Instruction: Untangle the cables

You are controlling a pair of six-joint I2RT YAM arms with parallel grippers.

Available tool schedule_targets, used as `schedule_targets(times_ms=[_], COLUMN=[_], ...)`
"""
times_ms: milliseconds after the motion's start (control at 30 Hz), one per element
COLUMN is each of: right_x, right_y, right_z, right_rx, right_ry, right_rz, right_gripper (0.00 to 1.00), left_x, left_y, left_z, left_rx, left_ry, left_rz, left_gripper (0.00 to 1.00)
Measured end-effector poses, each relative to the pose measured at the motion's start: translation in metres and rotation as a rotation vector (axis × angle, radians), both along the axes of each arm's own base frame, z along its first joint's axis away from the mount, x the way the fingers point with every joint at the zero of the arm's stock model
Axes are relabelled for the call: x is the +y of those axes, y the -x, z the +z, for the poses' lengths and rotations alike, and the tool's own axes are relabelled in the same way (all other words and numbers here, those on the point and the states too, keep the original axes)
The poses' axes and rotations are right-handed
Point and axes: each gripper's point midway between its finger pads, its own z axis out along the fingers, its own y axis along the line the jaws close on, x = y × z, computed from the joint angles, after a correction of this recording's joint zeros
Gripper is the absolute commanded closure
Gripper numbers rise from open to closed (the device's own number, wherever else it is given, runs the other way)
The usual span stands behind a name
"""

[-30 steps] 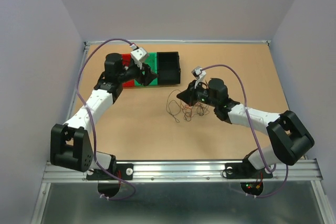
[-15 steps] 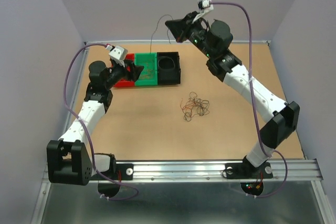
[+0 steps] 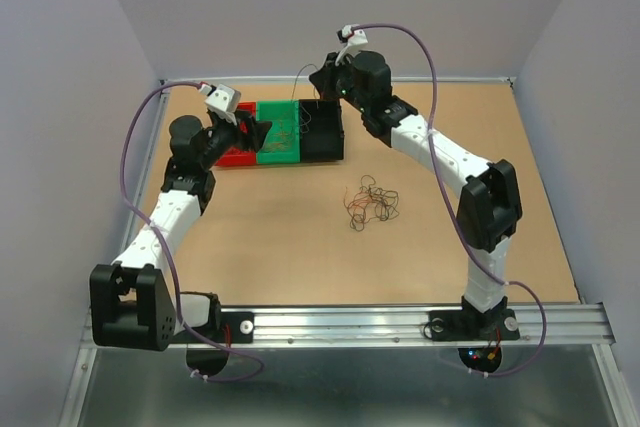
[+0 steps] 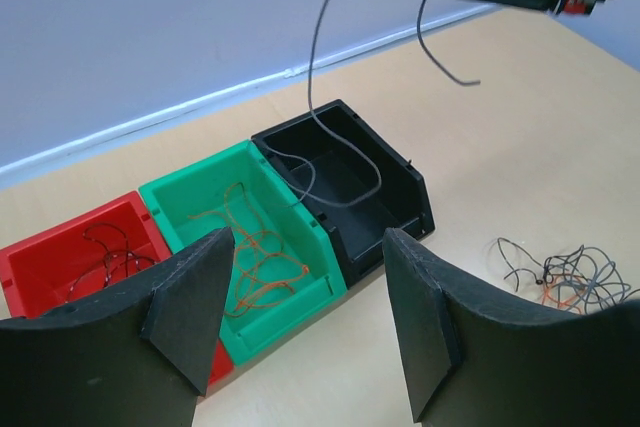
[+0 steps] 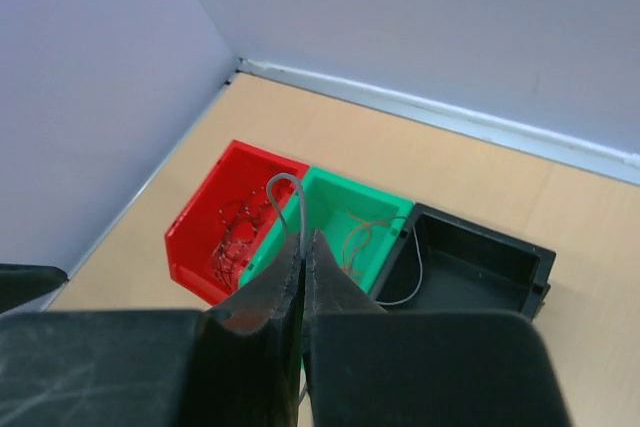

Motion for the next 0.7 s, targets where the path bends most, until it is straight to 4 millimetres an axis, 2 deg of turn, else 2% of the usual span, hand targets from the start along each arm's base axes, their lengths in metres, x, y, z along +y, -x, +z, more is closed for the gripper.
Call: schedule_targets(times_ms=[100,267,333,400,567,633,700], right_x=[-0.005,-0.007,-0.008,-0.009,-0.015,-0.017,-0.018], right_y=[-0.002,-0.005,-0.006,-0.007,-0.008,-0.008,-0.008], right_z=[-0.020,-0.009,0.002,0.021,0.091,0.103,0.106], right_rx=[0.033,0.010,-0.003,-0.034,-0.152,-0.174,-0.181], right_ry=[0.025,0.007,-0.002,-0.024,-0.106,-0.121,-0.127], right_rz=[-0.012,-0.022,-0.027,-0.034,-0.063,-0.072,-0.082], right_gripper=[0.99,0.99,0.99,0.99,0.99,0.99,0.99], left_x=[0.001,0.002,0.002,0.003,0.002,0.002,0.002], left_y=[-0.002,-0.005,-0.006,-0.006,-0.008,-0.009,-0.010], left_z=[-0.003,-0.008,-0.009,-0.010,-0.017,-0.019,-0.020], left_rx=[0.009,0.021,0.023,0.026,0.042,0.048,0.051], left_ry=[-0.001,-0.003,-0.003,-0.004,-0.006,-0.006,-0.007], left_rz=[0.009,0.018,0.019,0.021,0.021,0.021,0.021], left_gripper=[0.27,0.27,0.28,0.27,0.27,0.28,0.27])
